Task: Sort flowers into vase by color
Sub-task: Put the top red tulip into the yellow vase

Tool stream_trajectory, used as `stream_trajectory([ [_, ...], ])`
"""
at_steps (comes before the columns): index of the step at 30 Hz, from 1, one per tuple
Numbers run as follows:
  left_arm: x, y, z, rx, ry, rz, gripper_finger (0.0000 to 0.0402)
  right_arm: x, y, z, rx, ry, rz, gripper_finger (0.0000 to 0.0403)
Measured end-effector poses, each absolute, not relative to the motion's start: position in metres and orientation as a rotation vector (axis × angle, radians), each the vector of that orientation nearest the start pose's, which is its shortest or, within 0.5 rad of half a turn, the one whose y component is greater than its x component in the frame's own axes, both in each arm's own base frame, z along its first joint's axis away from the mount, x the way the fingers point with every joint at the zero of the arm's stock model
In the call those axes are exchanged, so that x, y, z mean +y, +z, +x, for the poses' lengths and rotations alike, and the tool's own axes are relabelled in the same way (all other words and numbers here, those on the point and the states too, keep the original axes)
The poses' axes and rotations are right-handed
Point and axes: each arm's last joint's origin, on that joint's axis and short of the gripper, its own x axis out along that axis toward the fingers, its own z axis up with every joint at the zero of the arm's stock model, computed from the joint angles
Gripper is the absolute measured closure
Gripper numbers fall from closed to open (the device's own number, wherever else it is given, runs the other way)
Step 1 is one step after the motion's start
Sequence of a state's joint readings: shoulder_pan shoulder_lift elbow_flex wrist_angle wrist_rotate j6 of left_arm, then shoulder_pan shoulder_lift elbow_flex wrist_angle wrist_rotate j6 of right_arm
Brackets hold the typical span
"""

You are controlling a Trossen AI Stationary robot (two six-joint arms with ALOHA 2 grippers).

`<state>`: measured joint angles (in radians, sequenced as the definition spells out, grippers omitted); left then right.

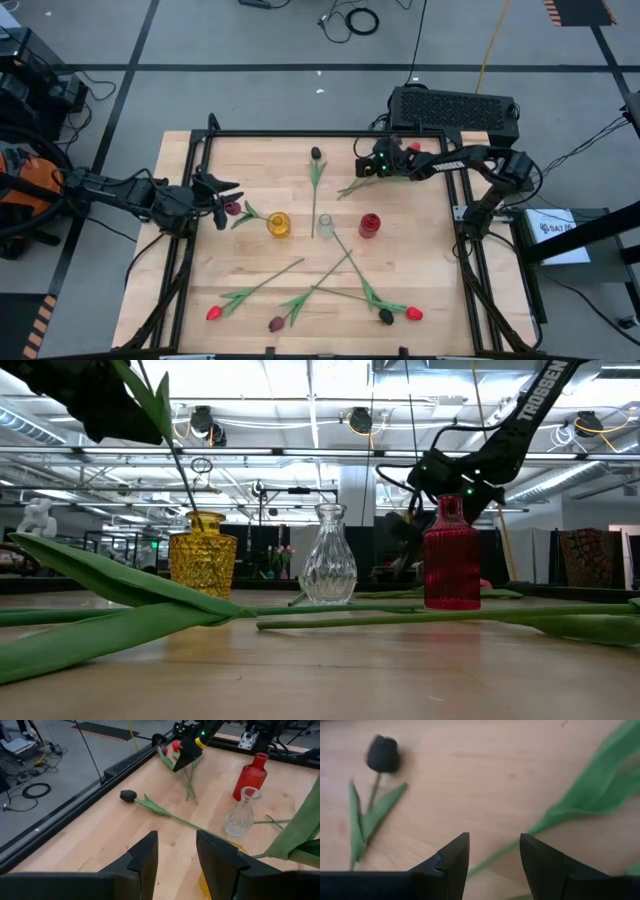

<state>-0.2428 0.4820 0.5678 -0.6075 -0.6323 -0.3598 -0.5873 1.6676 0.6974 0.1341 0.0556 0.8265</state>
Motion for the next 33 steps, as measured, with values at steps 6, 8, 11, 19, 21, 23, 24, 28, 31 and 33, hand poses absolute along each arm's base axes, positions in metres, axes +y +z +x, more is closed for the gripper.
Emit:
stream_trajectory([
  [6,-0.008,0.261,0.105,0.399,0.459,-0.125,0.0262,-0.165,0.123,0.243,0.576,-0.984,0.955,0.0237],
  [8,-0.008,0.261,0.105,0.399,0.459,-0.124,0.0262,-0.165,0.123,0.243,0.578,-0.988,0.954,0.0237],
  [11,-0.008,0.261,0.105,0.399,0.458,-0.125,0.0262,-0.166,0.123,0.242,0.564,-1.012,0.942,0.0237],
  [19,-0.008,0.261,0.105,0.399,0.459,-0.125,0.0262,-0.17,0.118,0.242,0.538,-1.057,0.954,0.0237],
  [21,-0.008,0.261,0.105,0.399,0.459,-0.125,0.0262,-0.171,0.115,0.244,0.528,-1.071,0.957,0.0237],
  [23,-0.008,0.261,0.105,0.399,0.458,-0.125,0.0262,-0.173,0.113,0.245,0.517,-1.083,0.948,0.0237],
  [24,-0.008,0.261,0.105,0.398,0.459,-0.125,0.0262,-0.173,0.111,0.246,0.508,-1.085,0.941,0.0237],
  [28,-0.008,0.261,0.105,0.399,0.456,-0.126,0.0262,-0.176,0.11,0.249,0.487,-1.074,0.902,0.0237],
  [31,-0.009,0.261,0.105,0.4,0.455,-0.126,0.0262,-0.176,0.11,0.249,0.489,-1.072,0.89,0.0237],
  [33,-0.009,0.261,0.105,0.4,0.454,-0.126,0.0262,-0.176,0.109,0.249,0.487,-1.084,0.882,0.024],
])
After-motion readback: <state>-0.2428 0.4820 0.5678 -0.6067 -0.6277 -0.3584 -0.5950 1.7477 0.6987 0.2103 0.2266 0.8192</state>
